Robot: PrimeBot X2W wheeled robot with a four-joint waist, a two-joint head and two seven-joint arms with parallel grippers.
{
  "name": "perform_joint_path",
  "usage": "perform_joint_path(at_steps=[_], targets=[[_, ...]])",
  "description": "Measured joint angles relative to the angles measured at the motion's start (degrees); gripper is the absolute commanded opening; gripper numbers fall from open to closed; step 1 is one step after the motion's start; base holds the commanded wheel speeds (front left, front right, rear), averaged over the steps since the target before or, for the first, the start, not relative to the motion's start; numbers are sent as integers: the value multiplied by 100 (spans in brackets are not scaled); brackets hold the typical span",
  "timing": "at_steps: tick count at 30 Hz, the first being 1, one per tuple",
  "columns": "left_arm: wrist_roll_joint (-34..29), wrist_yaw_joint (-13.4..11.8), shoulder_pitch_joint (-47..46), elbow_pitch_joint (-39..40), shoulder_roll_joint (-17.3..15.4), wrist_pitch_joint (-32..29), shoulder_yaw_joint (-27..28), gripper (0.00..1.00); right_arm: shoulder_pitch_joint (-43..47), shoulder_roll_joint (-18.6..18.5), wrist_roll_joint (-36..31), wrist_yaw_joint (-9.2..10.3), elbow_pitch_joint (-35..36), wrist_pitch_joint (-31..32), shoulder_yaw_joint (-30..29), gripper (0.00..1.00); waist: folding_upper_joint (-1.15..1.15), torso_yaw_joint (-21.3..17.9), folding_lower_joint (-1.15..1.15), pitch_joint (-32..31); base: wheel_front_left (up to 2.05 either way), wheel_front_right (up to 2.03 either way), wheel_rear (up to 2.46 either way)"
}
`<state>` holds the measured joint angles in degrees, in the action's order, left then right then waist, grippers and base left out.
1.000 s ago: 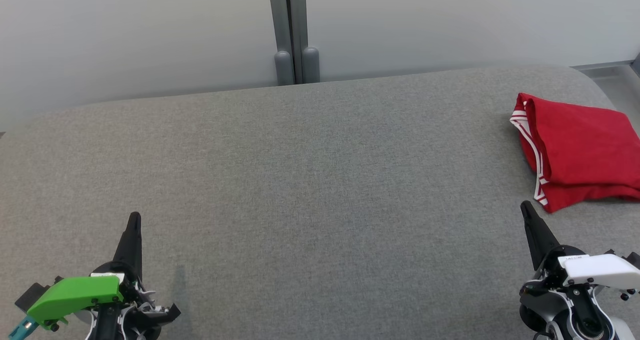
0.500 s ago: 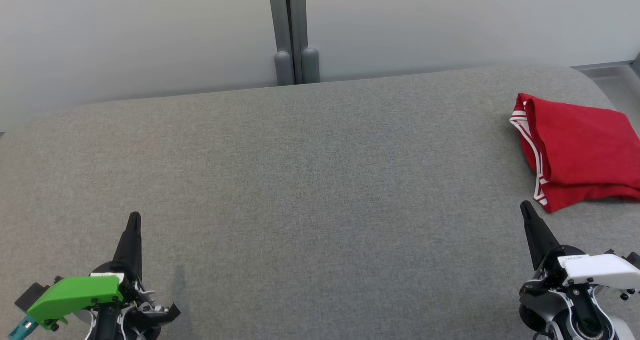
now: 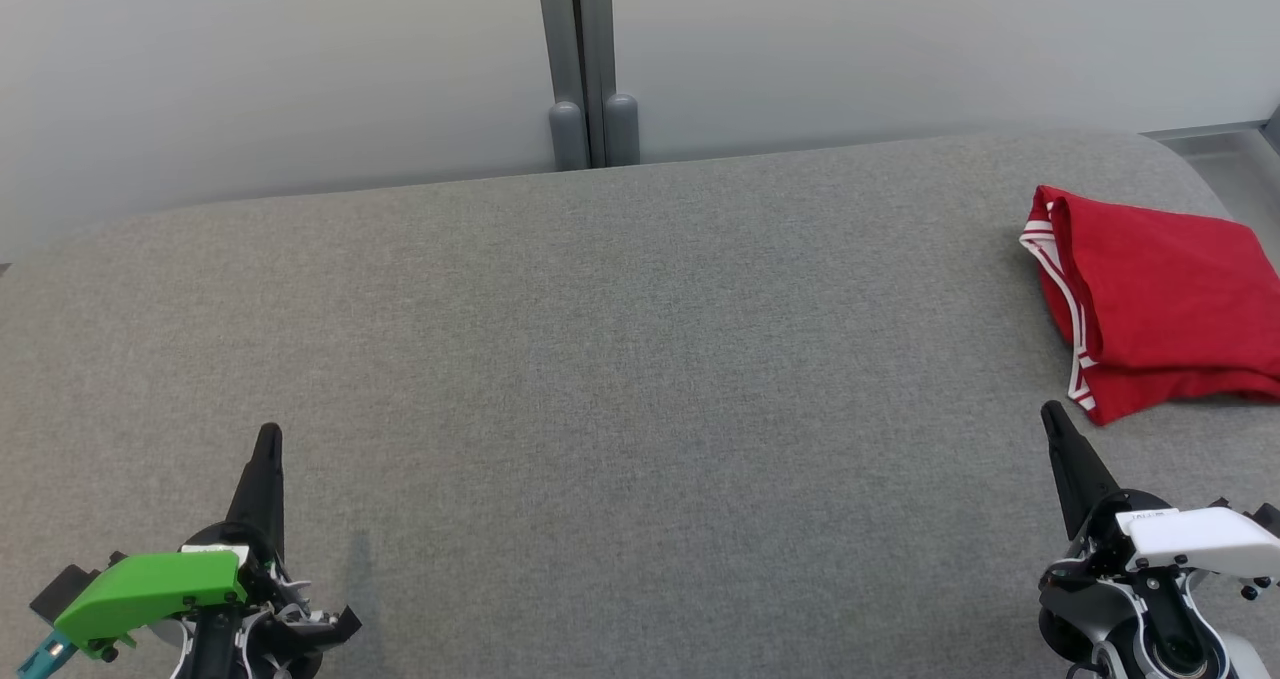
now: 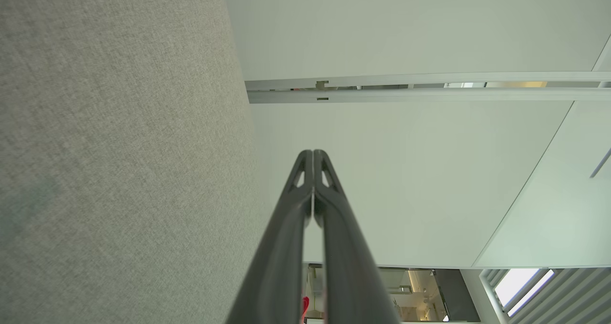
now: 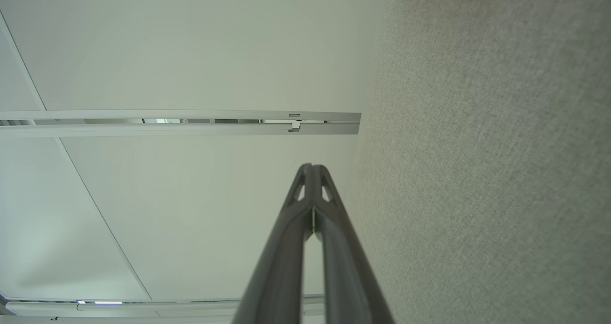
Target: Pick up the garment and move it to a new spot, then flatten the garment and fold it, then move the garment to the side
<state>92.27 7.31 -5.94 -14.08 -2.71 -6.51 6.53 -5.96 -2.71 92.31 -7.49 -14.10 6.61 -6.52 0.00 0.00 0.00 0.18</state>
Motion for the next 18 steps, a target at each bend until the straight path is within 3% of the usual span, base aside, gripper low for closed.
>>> perform_joint_path(at_steps=[18], targets=[[0,0,0,1,0,0,0,0,-1,0,0,0,1,0,0,0,0,0,0,0,0,0,0]])
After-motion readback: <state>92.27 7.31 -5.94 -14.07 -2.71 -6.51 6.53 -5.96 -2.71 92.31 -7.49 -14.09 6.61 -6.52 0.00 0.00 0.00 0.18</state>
